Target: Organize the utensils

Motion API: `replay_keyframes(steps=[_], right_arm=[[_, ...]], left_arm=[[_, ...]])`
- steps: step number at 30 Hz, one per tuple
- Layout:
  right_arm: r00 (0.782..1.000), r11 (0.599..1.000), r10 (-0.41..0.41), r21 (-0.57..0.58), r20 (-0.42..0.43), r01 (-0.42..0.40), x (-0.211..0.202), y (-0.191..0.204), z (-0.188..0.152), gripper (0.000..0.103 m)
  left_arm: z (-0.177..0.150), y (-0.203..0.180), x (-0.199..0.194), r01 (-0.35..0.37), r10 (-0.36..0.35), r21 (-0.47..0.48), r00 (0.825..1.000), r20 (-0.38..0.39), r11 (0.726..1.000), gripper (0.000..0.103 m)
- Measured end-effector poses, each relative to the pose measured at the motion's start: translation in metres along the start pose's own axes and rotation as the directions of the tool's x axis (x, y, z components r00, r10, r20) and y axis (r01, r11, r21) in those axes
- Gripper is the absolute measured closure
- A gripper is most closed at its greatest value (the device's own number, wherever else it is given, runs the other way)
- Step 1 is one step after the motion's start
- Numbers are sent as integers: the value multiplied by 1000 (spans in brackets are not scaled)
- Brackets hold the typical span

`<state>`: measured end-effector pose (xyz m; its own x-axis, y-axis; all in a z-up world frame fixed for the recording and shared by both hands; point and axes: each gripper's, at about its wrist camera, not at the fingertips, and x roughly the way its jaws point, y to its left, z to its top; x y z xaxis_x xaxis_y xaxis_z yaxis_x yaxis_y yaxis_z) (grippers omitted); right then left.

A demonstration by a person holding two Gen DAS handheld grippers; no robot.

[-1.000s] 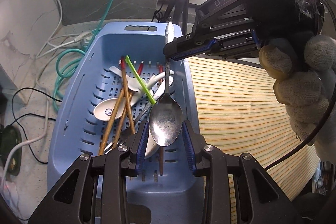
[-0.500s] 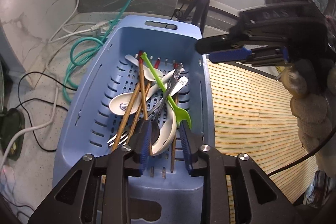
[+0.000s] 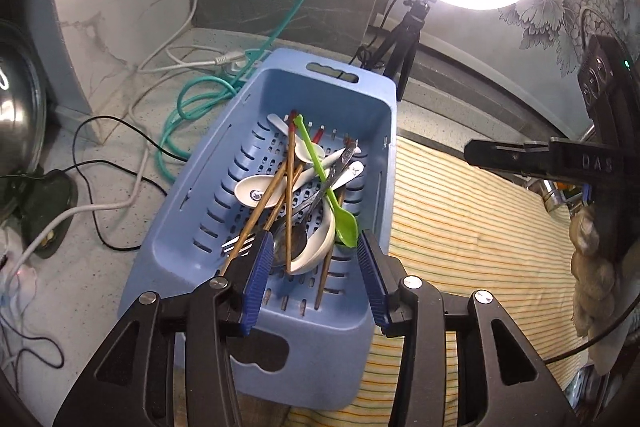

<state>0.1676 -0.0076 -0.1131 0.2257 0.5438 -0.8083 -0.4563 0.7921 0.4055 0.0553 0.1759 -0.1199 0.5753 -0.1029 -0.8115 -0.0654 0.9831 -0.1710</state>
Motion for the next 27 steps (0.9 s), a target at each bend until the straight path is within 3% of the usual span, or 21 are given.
replay_keyframes(steps=[7, 13, 15, 20, 27], right_arm=[[993, 998, -55, -38, 103, 59, -47, 3, -27, 48], [964, 979, -140, -116, 226, 169, -82, 8, -55, 29], [955, 970, -167, -133, 247, 204, -93, 9, -63, 29], [935, 959, -211, -124, 285, 254, -116, 9, -80, 29], [921, 948, -245, -124, 303, 293, -130, 9, -103, 28]], left_arm=[[-3, -18, -34, -21, 22, -16, 998, 58, 1000, 61], [-10, -34, -51, -50, 51, -8, 995, 87, 999, 54], [-14, -39, -56, -54, 55, -6, 994, 91, 998, 53], [-22, -49, -67, -112, 114, -22, 987, 110, 993, 36], [-29, -52, -78, -130, 133, -35, 985, 106, 991, 33]])
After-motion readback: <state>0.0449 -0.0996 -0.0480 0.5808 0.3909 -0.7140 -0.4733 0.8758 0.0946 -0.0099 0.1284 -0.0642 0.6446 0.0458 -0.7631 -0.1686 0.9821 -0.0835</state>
